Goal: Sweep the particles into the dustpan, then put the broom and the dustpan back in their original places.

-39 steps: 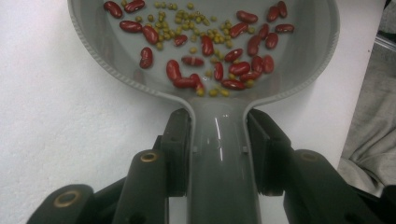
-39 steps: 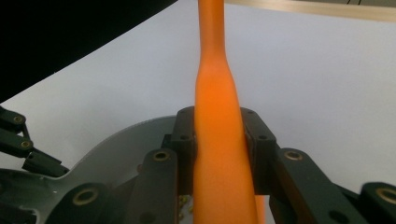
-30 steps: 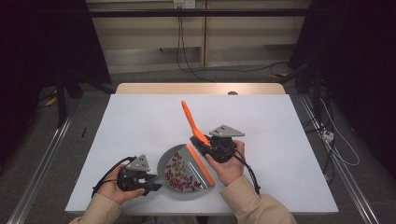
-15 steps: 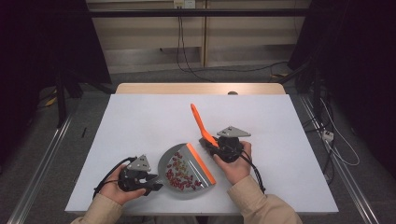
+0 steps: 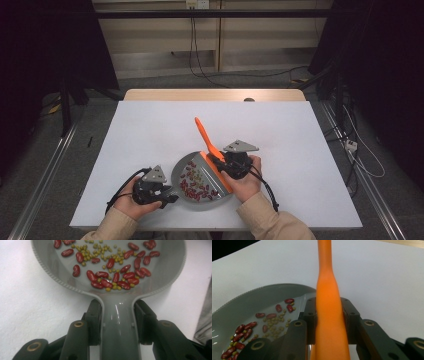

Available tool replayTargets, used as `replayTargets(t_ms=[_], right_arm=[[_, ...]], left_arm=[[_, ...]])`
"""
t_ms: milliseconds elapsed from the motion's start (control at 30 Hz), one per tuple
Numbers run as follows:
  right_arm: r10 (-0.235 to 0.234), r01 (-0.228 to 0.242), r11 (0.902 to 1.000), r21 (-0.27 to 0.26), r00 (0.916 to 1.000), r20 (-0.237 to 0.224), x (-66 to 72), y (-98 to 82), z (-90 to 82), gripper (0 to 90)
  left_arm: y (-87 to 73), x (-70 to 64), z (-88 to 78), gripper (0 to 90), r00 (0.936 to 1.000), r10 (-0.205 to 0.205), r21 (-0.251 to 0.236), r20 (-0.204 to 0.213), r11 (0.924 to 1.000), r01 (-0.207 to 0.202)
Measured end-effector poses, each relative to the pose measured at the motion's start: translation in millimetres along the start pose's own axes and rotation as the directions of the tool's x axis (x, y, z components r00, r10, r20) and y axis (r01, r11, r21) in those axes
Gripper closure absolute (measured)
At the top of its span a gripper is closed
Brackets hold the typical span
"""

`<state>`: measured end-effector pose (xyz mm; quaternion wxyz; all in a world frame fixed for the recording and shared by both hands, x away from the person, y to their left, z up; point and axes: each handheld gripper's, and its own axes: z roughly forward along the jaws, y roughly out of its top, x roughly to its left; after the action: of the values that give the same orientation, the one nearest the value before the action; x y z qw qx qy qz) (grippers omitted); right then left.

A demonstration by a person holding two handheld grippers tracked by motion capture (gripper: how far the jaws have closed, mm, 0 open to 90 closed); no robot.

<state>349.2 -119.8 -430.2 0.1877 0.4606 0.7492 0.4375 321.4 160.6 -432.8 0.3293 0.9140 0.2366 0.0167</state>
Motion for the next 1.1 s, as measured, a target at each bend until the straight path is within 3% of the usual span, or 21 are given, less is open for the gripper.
replayTargets(t_ms=[133, 333, 367, 600, 700, 900, 1033, 1100], right_arm=[[0.009, -0.009, 0.9998, -0.017, 0.9999, 0.008, -7.1, 2.0, -6.4, 71.1], [0.039, -0.038, 0.9982, -0.046, 0.9990, 0.023, -25.3, 3.7, -21.0, 71.1], [0.041, -0.040, 0.9978, -0.052, 0.9989, 0.024, -28.8, 3.8, -24.1, 71.1], [0.060, -0.056, 0.9966, -0.061, 0.9966, 0.057, -51.5, 1.7, -41.8, 71.1], [0.064, -0.060, 0.9964, -0.060, 0.9958, 0.065, -59.0, -0.3, -46.6, 71.1], [0.063, -0.059, 0.9973, -0.044, 0.9939, 0.090, -71.4, -5.6, -53.1, 71.1], [0.081, -0.076, 0.9958, -0.050, 0.9919, 0.098, -80.0, -9.6, -58.7, 71.1], [0.086, -0.081, 0.9954, -0.051, 0.9907, 0.105, -83.7, -11.6, -61.8, 71.1]], left_arm=[[2.0, -0.7, -0.7, 63.1, 1.0000, -0.001, 0.003, -0.006, 1.0000, 0.001], [-3.9, 2.4, -0.8, 63.3, 0.9992, -0.029, -0.055, -0.028, 0.9981, 0.027], [-4.4, 3.2, -1.5, 63.3, 0.9994, -0.032, -0.063, -0.012, 0.9975, 0.031], [-3.7, 5.4, -7.3, 63.3, 0.9971, -0.061, -0.126, -0.046, 0.9906, 0.055], [-4.0, 8.2, -10.0, 63.3, 0.9957, -0.066, -0.131, -0.065, 0.9898, 0.057], [-5.6, 15.3, -18.2, 63.3, 0.9886, -0.111, -0.155, -0.102, 0.9833, 0.094], [-7.3, 22.3, -23.0, 63.2, 0.9802, -0.156, -0.193, -0.122, 0.9724, 0.131], [-8.3, 26.3, -24.8, 63.2, 0.9756, -0.166, -0.193, -0.143, 0.9716, 0.137]])
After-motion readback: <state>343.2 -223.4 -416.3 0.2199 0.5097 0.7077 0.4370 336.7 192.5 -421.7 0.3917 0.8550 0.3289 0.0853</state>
